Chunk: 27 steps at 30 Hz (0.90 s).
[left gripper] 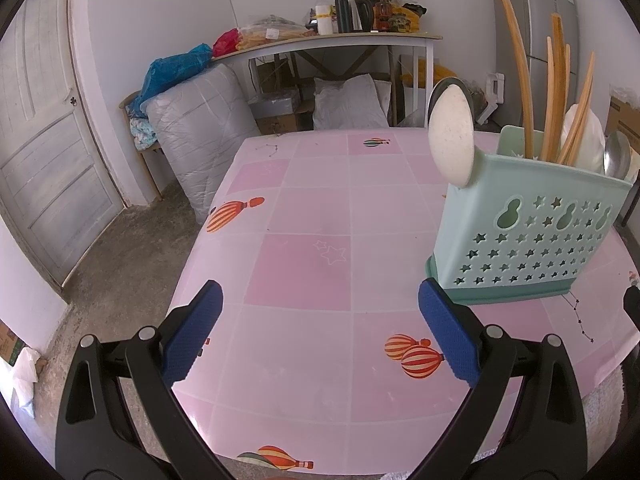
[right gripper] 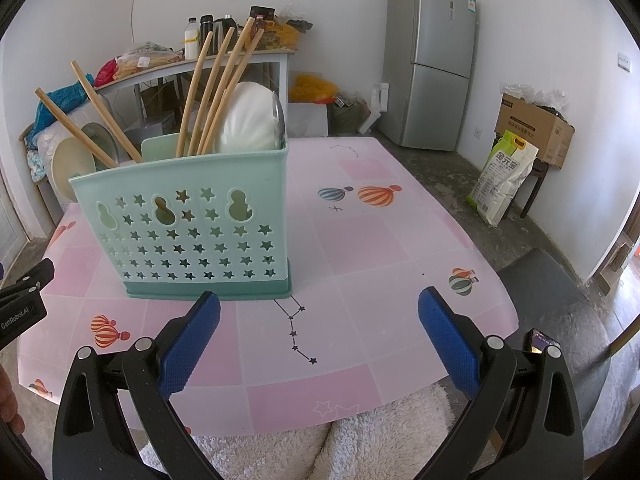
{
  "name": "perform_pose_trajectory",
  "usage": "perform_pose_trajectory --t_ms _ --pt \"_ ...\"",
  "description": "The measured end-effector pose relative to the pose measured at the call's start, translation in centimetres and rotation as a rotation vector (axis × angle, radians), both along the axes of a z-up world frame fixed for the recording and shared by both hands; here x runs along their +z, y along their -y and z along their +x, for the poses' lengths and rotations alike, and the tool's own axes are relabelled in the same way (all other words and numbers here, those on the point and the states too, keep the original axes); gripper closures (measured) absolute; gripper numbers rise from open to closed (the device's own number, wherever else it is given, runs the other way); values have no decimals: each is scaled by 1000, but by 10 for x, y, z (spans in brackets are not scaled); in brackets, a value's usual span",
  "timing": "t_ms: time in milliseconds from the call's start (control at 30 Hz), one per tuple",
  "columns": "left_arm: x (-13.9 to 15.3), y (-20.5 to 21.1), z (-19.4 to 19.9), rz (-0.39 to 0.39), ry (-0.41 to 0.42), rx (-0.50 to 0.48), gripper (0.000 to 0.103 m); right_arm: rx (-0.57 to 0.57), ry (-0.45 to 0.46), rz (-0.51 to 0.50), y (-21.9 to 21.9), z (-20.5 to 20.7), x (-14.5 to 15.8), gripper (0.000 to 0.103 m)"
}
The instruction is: Organize utensils
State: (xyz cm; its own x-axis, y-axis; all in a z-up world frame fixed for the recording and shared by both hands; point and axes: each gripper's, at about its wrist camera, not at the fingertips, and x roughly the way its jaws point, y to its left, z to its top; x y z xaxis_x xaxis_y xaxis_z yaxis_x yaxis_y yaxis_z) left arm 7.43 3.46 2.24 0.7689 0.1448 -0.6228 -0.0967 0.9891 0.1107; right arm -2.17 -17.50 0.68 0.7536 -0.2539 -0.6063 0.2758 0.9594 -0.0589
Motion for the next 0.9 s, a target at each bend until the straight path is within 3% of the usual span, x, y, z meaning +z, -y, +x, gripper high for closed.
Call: perform_pose_trajectory --t_ms 900 --pt "-3 -2 1 -6 -3 2 9 0 3 2 2 -1 -2 7"
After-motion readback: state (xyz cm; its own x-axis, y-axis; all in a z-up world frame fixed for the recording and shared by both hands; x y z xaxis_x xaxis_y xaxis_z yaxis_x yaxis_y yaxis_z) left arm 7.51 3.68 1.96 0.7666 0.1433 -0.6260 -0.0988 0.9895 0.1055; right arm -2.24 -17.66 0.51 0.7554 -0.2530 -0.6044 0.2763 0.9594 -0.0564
